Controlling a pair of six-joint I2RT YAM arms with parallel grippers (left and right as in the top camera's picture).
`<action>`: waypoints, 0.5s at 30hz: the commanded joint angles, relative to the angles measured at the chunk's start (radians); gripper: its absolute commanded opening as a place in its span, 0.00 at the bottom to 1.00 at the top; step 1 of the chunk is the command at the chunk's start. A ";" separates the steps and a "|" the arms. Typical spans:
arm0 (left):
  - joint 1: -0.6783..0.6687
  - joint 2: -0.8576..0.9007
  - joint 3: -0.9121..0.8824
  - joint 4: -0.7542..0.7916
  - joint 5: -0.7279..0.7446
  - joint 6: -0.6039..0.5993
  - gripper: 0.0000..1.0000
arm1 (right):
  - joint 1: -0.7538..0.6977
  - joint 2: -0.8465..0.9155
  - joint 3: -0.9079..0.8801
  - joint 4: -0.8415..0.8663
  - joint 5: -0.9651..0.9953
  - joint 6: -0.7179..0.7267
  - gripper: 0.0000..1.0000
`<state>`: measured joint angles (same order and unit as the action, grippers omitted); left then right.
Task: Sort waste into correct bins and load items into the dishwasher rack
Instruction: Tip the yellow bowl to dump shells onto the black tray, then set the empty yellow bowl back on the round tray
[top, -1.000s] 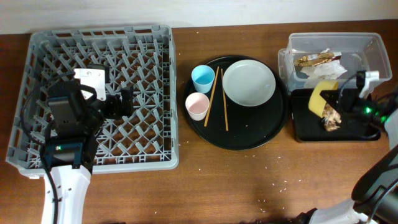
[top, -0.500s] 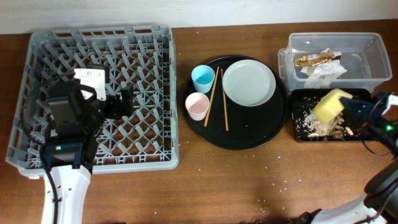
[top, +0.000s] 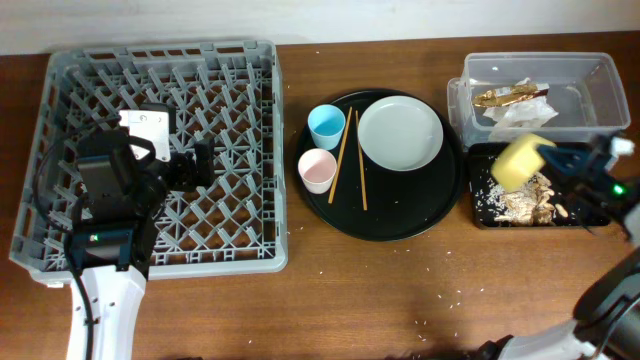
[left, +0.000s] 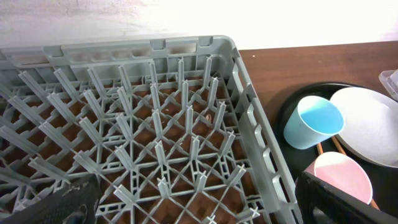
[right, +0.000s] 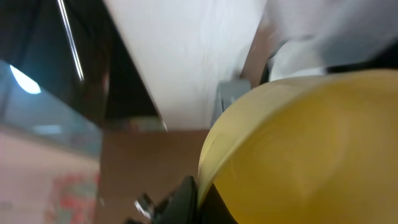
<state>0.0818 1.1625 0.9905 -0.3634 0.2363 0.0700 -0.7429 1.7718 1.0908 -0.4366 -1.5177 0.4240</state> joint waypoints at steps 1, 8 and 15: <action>0.002 0.005 0.016 0.001 0.011 -0.005 1.00 | 0.232 -0.080 0.006 0.089 -0.013 0.009 0.04; 0.002 0.005 0.016 0.001 0.011 -0.005 1.00 | 0.869 -0.081 0.173 -0.118 0.888 -0.067 0.04; 0.002 0.005 0.016 0.001 0.011 -0.005 1.00 | 1.119 -0.042 0.235 -0.402 1.608 -0.144 0.04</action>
<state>0.0818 1.1633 0.9905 -0.3637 0.2363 0.0700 0.3477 1.7100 1.3018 -0.8261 -0.1509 0.3195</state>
